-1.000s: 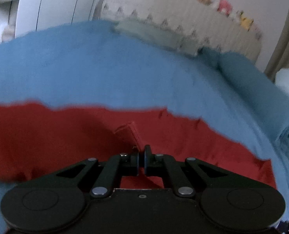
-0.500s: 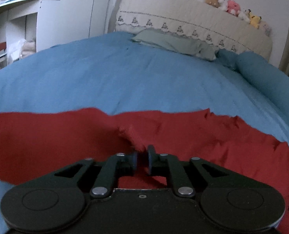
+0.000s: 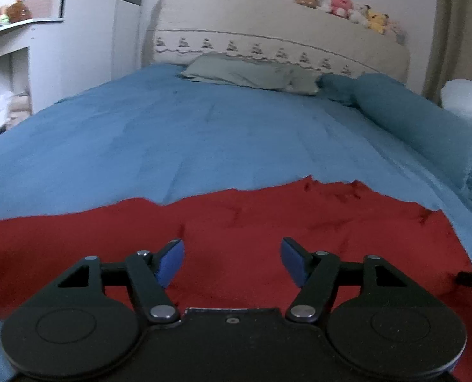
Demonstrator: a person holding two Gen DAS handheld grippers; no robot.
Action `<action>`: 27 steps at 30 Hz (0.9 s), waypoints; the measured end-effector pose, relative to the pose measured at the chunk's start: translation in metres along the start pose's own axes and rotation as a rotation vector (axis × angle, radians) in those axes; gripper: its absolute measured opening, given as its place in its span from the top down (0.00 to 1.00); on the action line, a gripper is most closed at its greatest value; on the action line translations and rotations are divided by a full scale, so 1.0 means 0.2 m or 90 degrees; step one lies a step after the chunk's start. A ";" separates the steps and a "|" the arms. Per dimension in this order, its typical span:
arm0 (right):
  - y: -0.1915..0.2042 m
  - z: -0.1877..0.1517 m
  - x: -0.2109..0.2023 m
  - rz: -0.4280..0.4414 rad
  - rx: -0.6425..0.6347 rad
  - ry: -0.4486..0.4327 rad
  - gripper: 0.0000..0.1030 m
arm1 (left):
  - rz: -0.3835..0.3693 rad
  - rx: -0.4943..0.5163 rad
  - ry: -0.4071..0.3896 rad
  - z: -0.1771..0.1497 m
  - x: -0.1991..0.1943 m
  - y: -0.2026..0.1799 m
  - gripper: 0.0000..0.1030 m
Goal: Fold small clothes
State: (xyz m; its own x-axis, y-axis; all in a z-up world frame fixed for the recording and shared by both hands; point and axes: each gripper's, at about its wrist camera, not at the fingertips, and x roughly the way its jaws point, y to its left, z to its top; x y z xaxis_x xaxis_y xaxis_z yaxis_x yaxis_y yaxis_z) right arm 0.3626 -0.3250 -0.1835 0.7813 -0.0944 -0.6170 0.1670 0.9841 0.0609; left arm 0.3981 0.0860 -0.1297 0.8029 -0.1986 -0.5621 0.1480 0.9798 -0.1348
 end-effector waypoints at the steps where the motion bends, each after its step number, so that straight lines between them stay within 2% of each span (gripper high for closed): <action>1: 0.00 0.02 -0.02 0.005 0.008 -0.016 0.04 | -0.007 0.001 0.008 0.01 0.04 -0.01 0.25; 2: 0.02 0.04 -0.02 0.008 0.003 -0.037 0.04 | -0.011 -0.002 0.016 0.02 0.07 -0.03 0.21; 4: 0.10 0.10 0.01 0.014 -0.028 -0.063 0.03 | -0.010 -0.009 0.025 0.02 0.14 -0.04 0.21; 8: 0.19 0.20 0.21 0.042 -0.045 -0.050 0.03 | 0.003 -0.018 0.050 0.01 0.24 -0.06 0.21; 11: 0.14 0.22 0.35 0.002 -0.031 -0.016 0.03 | 0.007 -0.019 0.063 -0.01 0.26 -0.05 0.21; 12: 0.10 0.23 0.37 0.007 -0.009 -0.019 0.03 | 0.008 -0.017 0.065 -0.02 0.26 -0.05 0.21; 14: 0.09 0.27 0.38 0.006 0.011 -0.025 0.03 | 0.008 -0.012 0.063 -0.03 0.27 -0.04 0.20; 17: 0.16 0.31 0.35 0.045 -0.017 -0.063 0.02 | 0.010 -0.005 0.062 -0.04 0.28 -0.04 0.18; 20: 0.22 0.32 0.49 0.038 -0.043 -0.010 0.01 | 0.015 0.005 0.063 -0.05 0.28 -0.05 0.18; 25: 0.11 0.35 0.56 0.012 0.015 -0.020 0.00 | 0.014 0.016 0.049 -0.10 0.28 -0.04 0.18; 27: 0.10 0.36 0.56 0.010 0.003 -0.020 0.00 | 0.019 0.033 0.042 -0.12 0.28 -0.05 0.18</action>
State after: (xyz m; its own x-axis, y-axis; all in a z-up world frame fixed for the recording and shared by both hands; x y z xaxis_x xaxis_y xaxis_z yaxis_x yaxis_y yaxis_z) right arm 0.4957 -0.3272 -0.1948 0.8023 -0.0832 -0.5911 0.1572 0.9847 0.0749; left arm 0.4270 0.0643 -0.1802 0.7679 -0.1681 -0.6181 0.1552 0.9850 -0.0752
